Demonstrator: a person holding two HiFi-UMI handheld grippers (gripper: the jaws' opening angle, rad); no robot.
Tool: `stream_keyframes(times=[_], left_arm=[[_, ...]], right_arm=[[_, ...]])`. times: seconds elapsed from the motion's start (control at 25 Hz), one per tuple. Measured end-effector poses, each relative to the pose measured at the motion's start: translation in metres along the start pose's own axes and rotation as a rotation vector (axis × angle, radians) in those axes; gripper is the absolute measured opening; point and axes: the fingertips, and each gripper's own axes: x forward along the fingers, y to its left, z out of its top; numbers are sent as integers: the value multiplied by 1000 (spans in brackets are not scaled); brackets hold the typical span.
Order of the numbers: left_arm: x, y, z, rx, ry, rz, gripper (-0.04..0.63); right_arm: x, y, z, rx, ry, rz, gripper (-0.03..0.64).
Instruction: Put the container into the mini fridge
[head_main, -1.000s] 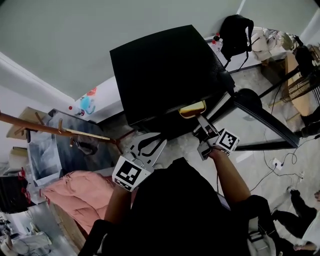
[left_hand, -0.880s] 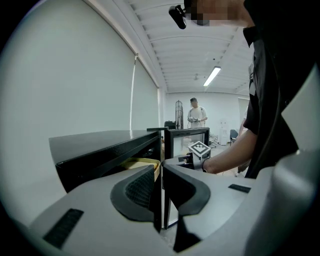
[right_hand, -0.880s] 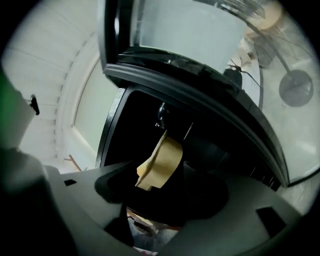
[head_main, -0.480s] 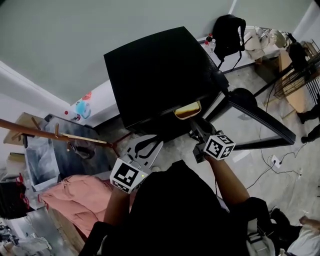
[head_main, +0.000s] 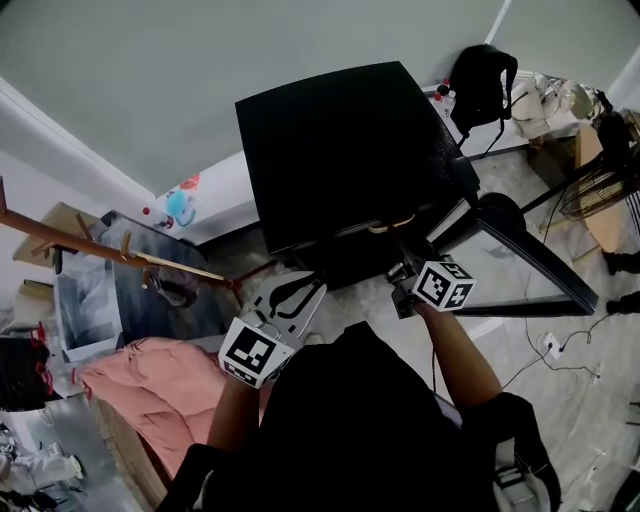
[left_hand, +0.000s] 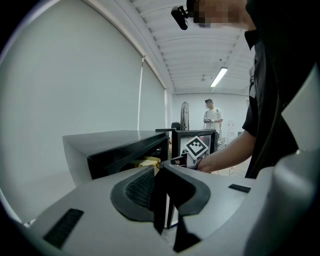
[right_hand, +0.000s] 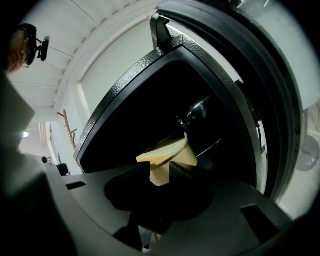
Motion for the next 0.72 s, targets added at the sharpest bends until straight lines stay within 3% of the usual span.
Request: stream_keyframes(times=[0.72], left_arm=[[-14, 8, -2, -50, -21, 48, 66]], right_arm=[[41, -6, 13, -30, 38, 7, 138]])
